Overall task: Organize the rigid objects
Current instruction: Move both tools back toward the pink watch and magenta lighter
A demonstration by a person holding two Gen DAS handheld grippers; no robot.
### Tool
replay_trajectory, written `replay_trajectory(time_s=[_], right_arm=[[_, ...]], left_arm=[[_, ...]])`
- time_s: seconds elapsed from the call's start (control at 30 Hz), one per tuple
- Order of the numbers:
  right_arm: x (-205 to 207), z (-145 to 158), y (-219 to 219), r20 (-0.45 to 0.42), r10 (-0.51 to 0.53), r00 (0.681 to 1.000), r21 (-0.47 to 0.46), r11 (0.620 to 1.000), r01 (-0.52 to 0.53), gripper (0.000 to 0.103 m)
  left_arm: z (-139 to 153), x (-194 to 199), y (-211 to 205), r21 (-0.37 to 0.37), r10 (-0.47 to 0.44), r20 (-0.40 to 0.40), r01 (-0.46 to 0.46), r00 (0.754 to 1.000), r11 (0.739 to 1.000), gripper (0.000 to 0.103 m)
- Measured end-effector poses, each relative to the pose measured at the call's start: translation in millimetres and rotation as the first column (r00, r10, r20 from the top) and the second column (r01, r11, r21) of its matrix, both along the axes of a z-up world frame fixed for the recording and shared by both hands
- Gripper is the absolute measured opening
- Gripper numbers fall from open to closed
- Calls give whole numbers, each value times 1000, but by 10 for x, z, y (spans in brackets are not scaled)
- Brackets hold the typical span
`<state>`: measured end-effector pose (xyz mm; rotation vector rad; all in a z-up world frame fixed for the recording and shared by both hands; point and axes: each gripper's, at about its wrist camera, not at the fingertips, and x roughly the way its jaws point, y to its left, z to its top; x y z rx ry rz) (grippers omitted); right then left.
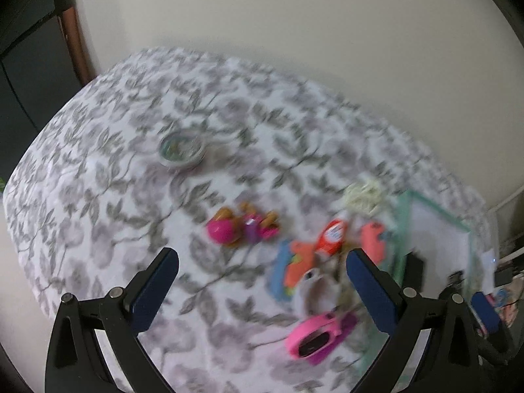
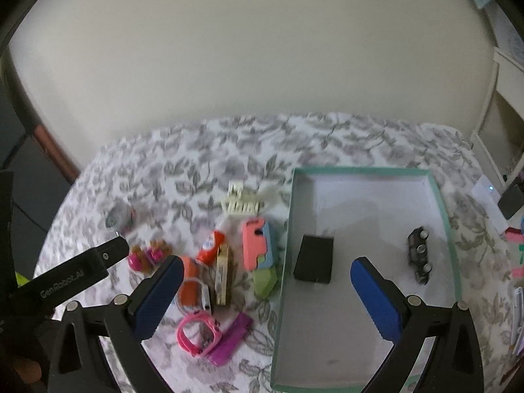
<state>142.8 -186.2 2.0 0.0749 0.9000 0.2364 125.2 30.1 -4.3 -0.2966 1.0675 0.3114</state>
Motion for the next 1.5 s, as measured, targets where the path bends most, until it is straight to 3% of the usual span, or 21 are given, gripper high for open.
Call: replay_trajectory(time_s=[0.23,0.47,0.63,1.0,1.3,1.37,1.4,1.43,1.5], right_arm=[[-19,-452,177,-110,38,993,-90,995,-48,103],[-49,-745,119,-209,25,978,-101,994,-47,103],[-64,-785,51,-223,0,975,-116,993,-27,103],[-40,-749,-235,-253,-92,963,-90,993,72,103],[-56,-709,-142,-248,-37,968,-24,999,32,102],[-68,-703,-104,-243,-23,970,-16,1000,19,101],[-74,-704,-77,-242,-11,970,-10,1000,9,101],[-78,-705,-57,-241,-3,970,-9,1000,1,100],[-87,-705,-20,-234,8,972,-16,1000,-13,99]], left_arm=[[-436,-19,-46,-28,-33,-148,29,988,999,102],[-716,-120,-66,-57,-28,-242,14,970,998,102],[-701,-244,-92,-70,-32,-237,15,971,997,102],[-819,-176,-458,16,-124,-253,132,959,991,102],[-967,-93,-632,76,-134,-224,154,965,985,99],[-971,-108,-656,72,-146,-228,166,963,983,89],[-977,-110,-662,73,-145,-231,166,962,983,81],[-994,-109,-661,93,-135,-242,162,961,982,63],[-1023,-165,-622,89,-125,-265,153,956,984,52]])
